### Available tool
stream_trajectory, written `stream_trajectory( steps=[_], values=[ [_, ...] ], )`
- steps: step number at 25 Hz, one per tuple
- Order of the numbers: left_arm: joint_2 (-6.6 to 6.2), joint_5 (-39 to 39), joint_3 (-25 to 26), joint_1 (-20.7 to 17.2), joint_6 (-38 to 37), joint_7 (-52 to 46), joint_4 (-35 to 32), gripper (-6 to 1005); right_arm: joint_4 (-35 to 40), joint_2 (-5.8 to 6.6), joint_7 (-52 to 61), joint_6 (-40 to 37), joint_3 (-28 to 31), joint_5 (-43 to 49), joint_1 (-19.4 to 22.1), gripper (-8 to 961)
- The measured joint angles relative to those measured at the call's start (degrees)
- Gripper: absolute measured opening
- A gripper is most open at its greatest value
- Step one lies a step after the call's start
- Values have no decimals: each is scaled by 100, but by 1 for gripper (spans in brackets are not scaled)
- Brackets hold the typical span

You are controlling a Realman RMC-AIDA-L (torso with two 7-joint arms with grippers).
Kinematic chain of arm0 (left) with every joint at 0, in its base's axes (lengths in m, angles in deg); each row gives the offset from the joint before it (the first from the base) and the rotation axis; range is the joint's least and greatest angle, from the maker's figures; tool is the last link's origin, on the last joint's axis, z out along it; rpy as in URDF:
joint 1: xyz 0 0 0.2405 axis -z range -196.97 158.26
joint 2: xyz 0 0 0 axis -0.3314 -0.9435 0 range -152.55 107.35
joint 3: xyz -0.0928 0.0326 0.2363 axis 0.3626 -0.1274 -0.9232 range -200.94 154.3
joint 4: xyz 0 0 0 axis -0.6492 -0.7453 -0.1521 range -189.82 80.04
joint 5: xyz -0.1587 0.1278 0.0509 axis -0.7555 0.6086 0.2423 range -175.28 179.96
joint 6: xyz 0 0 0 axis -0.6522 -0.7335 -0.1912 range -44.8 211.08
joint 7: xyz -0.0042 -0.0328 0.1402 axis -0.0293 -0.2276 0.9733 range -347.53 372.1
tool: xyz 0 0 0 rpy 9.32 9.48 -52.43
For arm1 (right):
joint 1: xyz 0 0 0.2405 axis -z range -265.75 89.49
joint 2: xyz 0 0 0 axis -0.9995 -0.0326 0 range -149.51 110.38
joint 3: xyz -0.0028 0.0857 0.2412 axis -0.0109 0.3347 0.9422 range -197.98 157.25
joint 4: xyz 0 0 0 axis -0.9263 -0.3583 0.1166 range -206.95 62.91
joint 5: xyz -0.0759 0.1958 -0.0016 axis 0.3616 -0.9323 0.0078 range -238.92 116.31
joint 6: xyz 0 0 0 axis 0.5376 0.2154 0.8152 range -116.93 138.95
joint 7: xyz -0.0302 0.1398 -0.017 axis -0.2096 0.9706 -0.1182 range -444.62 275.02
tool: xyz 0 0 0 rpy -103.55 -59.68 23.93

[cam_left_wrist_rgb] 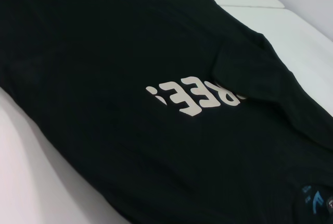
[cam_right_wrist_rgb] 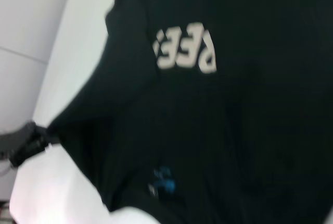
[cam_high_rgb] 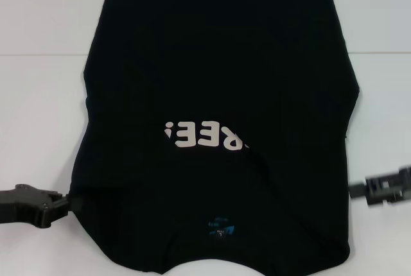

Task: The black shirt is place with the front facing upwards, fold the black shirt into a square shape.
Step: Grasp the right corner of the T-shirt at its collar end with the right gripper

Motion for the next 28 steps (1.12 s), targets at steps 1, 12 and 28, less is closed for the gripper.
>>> stream_trajectory(
  steps=[1,12,28],
  values=[
    [6,-1,-6,10,5,1,0,4,-27,-27,4,-40,-1,108,37,932],
    [4,-5,-37,129,26,18,15,4,-62,-338,24,-126,31,771,84,883],
    [4,-5,-11,187,98,106,60,4,2481,-1107,-539,-112,361,797,121,883]
  ],
)
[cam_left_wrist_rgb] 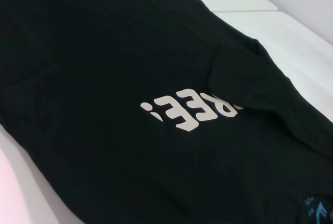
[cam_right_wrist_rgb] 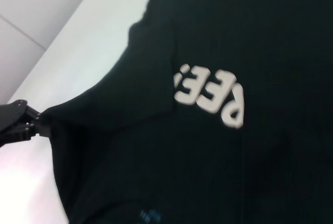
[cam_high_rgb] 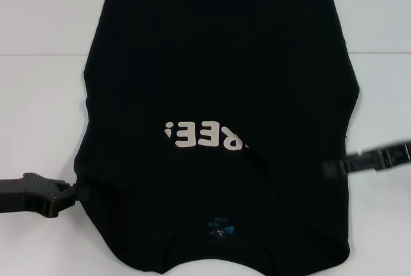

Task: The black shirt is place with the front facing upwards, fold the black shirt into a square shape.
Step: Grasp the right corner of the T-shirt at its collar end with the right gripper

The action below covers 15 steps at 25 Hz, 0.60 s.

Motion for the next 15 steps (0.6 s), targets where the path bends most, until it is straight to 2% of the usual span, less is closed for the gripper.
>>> stream_trajectory(
  steps=[1,2,3,5,7,15],
  values=[
    [2,0,2,11,7,3,0,4,451,-200,-128,18,-48,114,-4,883],
    [5,0,2,19,19,5,0,4,593,-285,-199,36,-72,205,-12,882],
    [6,0,5,22,35,6,2,4,593,-285,-199,36,-72,205,-12,882],
    [17,0,3,32,94,7,14,4,846,-428,-307,102,-217,397,-7,882],
    [22,0,4,39,130,7,49,4,950,-472,-294,247,-479,483,53,882],
    [-20,0,2,79,363,33,314,4,1028,-425,-232,340,-1014,637,147,884]
  ],
)
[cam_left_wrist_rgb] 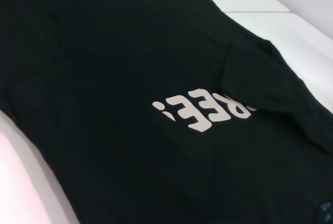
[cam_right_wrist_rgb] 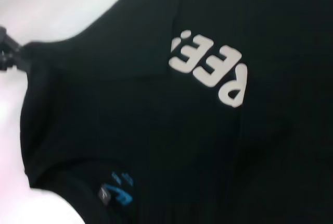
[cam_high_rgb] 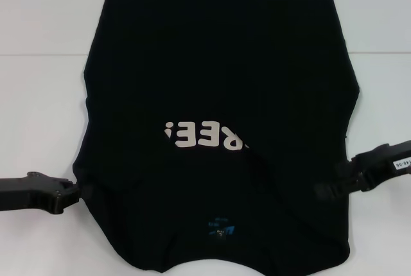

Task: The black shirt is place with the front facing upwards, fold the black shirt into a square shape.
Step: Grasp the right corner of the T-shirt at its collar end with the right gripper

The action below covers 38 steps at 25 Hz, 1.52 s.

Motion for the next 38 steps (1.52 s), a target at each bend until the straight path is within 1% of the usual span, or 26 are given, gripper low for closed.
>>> stream_trajectory(
  steps=[6,13,16,23,29,38],
  values=[
    [1,0,2,56,79,4,68,5,130,-8,-12,23,-421,442,-54,883],
    [39,0,11,73,142,5,130,5,79,-16,-229,5,-553,456,-57,883],
    [27,0,11,86,187,5,217,5,70,-17,-177,-25,-808,475,-65,883],
    [16,0,10,78,234,8,283,5,109,-16,-15,-15,-1176,718,-93,884],
    [16,0,10,86,234,7,283,5,117,-35,228,166,-1633,938,-164,883],
    [24,-3,10,97,278,6,291,5,128,-48,654,528,-2446,992,-253,884]
  ],
)
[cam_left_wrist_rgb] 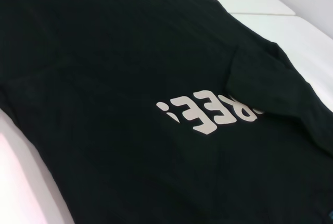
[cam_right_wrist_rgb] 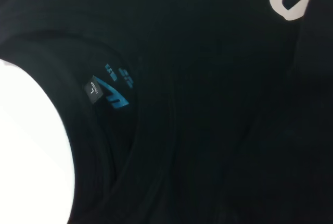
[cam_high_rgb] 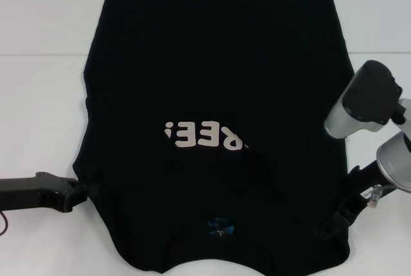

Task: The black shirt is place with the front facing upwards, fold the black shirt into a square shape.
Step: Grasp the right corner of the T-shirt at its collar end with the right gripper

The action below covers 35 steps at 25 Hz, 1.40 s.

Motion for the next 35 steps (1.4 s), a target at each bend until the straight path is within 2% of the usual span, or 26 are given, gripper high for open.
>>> stream_trajectory(
  steps=[6,12,17,21,22,23,24,25,27,33,35],
  values=[
    [-8,-5,0,-7,22,29,12,5,31,0,190,83,-212,141,-64,884],
    [-31,-7,0,-3,60,37,84,5,115,10,107,50,28,-179,-57,884],
    [-35,-7,0,0,70,39,96,5,201,38,-168,-450,927,-862,-25,883],
    [-34,-7,3,0,71,41,139,5,95,60,-79,-1021,1754,-972,-24,883],
    [-34,-7,-1,0,70,41,144,5,-9,107,75,-1336,2188,-891,-41,883],
    [-34,-7,-1,0,70,41,144,5,-9,107,75,-1336,2188,-891,-41,883],
    [-34,-7,1,-1,70,41,146,5,-114,199,254,-1600,2565,-817,-35,883],
    [-34,-7,-1,-2,68,42,149,5,-114,199,254,-1600,2565,-817,-35,883],
    [-34,-6,1,-7,66,43,152,5,-239,298,397,-1779,2814,-791,1,883],
    [-37,-5,-18,6,69,54,202,4,-1370,677,509,-1862,3447,-776,49,883],
    [-58,-5,-29,21,75,60,242,4,-1660,721,438,-1814,3577,-777,77,883]
  ],
)
